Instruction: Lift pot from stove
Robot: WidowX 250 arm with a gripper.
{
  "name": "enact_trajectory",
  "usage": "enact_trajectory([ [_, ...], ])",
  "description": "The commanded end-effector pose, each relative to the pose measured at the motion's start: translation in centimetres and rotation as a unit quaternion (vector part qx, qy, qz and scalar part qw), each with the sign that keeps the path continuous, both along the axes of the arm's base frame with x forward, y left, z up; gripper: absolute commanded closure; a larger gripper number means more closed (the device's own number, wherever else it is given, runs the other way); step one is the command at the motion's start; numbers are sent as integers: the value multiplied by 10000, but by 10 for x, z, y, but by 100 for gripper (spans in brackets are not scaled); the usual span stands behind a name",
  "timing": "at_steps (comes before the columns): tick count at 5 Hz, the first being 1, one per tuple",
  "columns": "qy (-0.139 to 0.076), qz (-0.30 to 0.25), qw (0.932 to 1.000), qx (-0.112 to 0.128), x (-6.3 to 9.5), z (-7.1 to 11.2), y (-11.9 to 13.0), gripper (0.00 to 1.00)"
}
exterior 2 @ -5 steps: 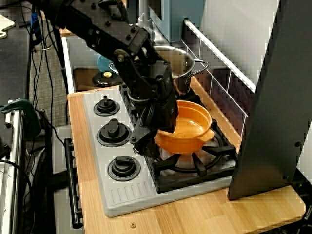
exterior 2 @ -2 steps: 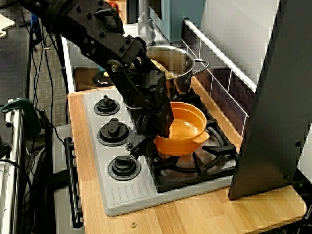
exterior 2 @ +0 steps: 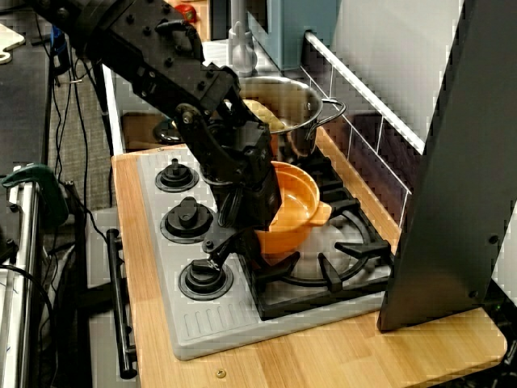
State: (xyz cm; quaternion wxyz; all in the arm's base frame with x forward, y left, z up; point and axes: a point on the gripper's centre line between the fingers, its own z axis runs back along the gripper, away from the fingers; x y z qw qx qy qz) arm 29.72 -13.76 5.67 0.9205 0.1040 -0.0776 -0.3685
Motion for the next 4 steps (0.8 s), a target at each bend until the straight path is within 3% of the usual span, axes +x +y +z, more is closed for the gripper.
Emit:
enact_trajectory([
  [1, -152, -46, 9997, -188, -13, 27, -1, 100],
  [4, -120, 31, 9970, -760, -31, 93, 10, 100],
])
